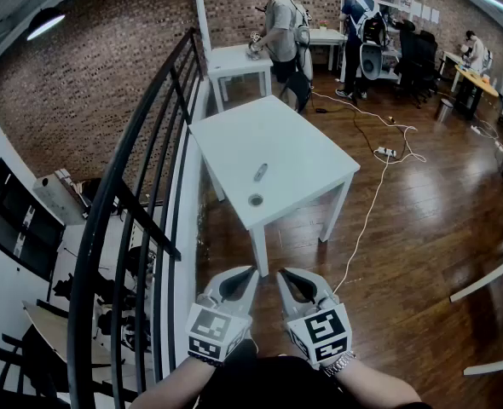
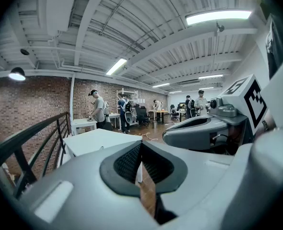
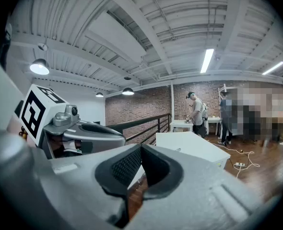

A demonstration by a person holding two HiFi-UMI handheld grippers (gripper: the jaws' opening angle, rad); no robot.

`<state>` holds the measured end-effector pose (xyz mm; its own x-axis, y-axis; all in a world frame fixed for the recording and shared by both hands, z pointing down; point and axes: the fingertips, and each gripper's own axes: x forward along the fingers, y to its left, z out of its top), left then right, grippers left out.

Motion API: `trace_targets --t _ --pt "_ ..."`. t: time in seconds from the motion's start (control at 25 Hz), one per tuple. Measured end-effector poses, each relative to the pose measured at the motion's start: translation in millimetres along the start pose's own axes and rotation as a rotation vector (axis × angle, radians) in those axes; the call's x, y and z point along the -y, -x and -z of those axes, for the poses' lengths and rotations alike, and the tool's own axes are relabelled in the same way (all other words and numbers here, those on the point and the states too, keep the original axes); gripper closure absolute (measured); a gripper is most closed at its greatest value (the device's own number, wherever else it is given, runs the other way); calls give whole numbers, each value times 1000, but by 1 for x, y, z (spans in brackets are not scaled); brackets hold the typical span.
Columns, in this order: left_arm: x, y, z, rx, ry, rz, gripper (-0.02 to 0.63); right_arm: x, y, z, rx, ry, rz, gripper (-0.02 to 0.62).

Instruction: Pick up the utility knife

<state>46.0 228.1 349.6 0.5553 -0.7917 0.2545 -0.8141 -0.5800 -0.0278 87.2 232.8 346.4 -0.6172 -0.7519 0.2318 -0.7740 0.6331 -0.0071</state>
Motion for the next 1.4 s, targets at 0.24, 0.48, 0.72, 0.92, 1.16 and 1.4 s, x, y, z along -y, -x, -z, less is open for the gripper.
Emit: trace_targets --t 0.24,0.48,0.72,0.92,1.16,1.4 --pt "-27 -22 -3 11 9 0 589 14 -31 -3 -11 5 1 603" --pt "-67 -47 -4 11 26 17 589 27 -76 -10 -35 6 11 603" --pt "-119 -76 -6 23 33 42 589 39 -135 -17 -51 15 33 603" --pt "-164 -93 -4 20 56 95 589 43 -187 -36 -66 13 68 603" --pt "-213 -116 -17 22 28 152 589 50 -242 -53 -75 7 120 603" --pt "-230 -126 -18 28 20 194 589 61 -264 -56 -92 20 168 603"
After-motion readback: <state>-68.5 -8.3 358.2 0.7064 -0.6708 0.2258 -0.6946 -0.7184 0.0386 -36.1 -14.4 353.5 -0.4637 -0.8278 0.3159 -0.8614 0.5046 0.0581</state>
